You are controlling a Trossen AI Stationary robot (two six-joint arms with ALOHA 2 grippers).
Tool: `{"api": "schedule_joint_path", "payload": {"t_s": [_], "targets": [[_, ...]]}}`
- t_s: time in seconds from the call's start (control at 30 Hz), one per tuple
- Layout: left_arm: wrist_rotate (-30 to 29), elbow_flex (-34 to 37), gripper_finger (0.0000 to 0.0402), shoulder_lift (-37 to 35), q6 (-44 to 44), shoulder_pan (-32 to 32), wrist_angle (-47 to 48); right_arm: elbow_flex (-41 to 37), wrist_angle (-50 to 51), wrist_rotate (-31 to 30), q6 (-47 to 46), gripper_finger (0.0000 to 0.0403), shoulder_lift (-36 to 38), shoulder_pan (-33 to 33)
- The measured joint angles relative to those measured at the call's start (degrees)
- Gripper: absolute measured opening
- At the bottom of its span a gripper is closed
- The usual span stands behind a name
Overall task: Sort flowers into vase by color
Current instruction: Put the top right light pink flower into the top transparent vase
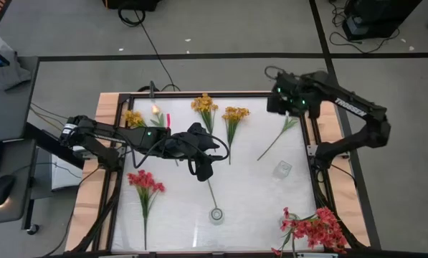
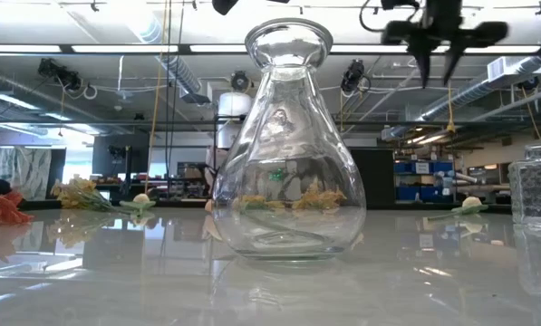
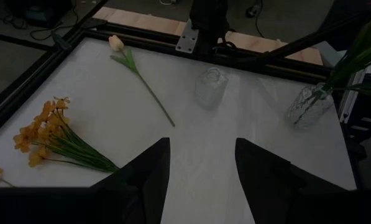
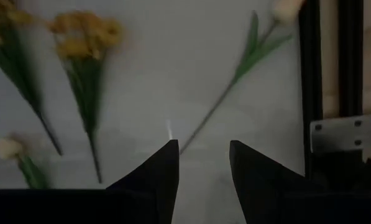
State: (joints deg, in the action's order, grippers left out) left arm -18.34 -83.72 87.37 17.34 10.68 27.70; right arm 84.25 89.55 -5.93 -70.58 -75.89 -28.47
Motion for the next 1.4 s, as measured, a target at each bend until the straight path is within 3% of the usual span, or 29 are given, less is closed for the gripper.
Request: {"api": "schedule_joint_path", "payload": {"t_s": [0.23,0.53,0.83,1.0,1.13,1.4], "targets": [[0.0,0.0,0.0188,0.0,0.0,0.0,-0.1,-12.2,-9.1,1.3,-10.7,0.0152,5.7,3.7],[0.0,0.0,0.0188,0.0,0.0,0.0,0.0,-23.9,-24.1,2.7,-29.2,0.0152,4.5,9.6],[0.0,0.0,0.0188,0.0,0.0,0.0,0.0,-32.3,-25.3,2.5,-55.1,0.0152,5.0,11.6],[0.0,0.0,0.0188,0.0,0.0,0.0,0.0,-34.5,-27.0,0.2,-62.8,0.0152,5.0,10.8],[0.0,0.0,0.0188,0.0,-0.1,0.0,0.0,-36.5,-27.0,0.0,-63.4,0.0152,5.0,9.5],[0.0,0.0,0.0188,0.0,-0.2,0.0,0.0,-42.6,-35.8,-0.7,-54.7,0.0152,5.0,4.9]]}}
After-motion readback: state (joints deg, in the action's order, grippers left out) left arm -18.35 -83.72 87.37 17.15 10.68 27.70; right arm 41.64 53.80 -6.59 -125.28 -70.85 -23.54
